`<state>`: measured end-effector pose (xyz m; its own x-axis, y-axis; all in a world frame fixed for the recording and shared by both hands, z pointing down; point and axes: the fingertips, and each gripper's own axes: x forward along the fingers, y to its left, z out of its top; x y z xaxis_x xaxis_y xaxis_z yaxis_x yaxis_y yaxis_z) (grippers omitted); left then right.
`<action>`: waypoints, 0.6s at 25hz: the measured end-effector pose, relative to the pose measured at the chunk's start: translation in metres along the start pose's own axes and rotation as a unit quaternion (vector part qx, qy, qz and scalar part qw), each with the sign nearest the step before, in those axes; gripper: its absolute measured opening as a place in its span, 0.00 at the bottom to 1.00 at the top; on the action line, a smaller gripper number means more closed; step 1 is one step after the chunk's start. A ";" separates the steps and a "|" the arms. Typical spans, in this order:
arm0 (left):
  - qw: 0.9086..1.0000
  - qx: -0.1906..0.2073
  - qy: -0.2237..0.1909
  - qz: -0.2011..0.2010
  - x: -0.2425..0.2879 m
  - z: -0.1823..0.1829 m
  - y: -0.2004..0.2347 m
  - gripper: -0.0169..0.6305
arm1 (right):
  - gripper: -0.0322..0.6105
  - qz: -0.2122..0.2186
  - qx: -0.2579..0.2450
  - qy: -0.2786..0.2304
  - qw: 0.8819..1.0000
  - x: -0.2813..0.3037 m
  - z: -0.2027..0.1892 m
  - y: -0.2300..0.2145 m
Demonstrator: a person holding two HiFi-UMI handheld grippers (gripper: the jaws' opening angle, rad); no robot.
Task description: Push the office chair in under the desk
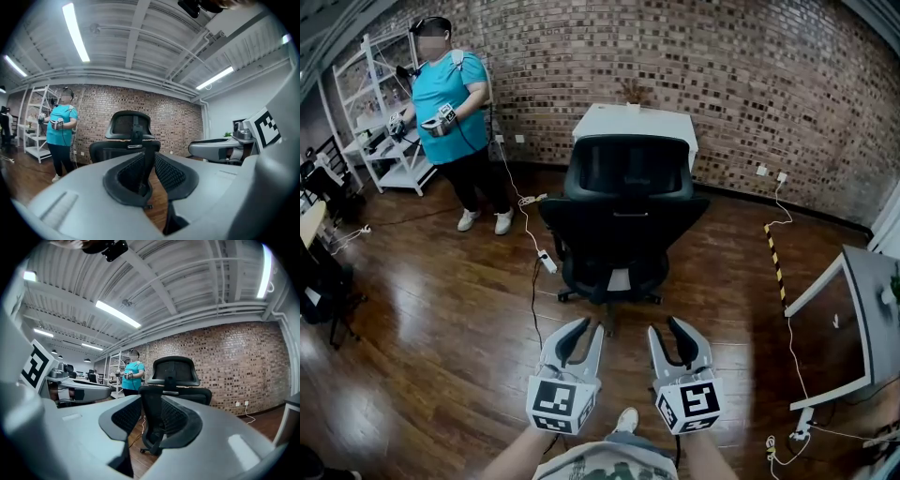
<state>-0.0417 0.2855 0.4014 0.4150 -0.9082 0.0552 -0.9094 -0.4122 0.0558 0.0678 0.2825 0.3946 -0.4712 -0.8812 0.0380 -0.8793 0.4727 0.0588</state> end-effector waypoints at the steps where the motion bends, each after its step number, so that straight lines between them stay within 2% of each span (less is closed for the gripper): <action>1: 1.000 0.002 0.001 0.003 0.006 0.000 0.002 0.15 | 0.23 0.001 0.001 0.000 1.000 0.005 0.000 -0.007; 9: 0.999 0.006 0.008 0.030 0.047 0.009 0.016 0.15 | 0.23 0.018 -0.027 -0.006 0.999 0.039 0.008 -0.055; 15: 0.998 0.018 0.004 0.058 0.079 0.021 0.021 0.15 | 0.23 0.049 -0.043 -0.020 0.998 0.058 0.013 -0.087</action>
<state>-0.0284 0.2040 0.3864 0.3074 -0.9491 0.0682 -0.9516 -0.3072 0.0132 0.1157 0.1903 0.3787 -0.5591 -0.8291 0.0086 -0.8200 0.5545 0.1418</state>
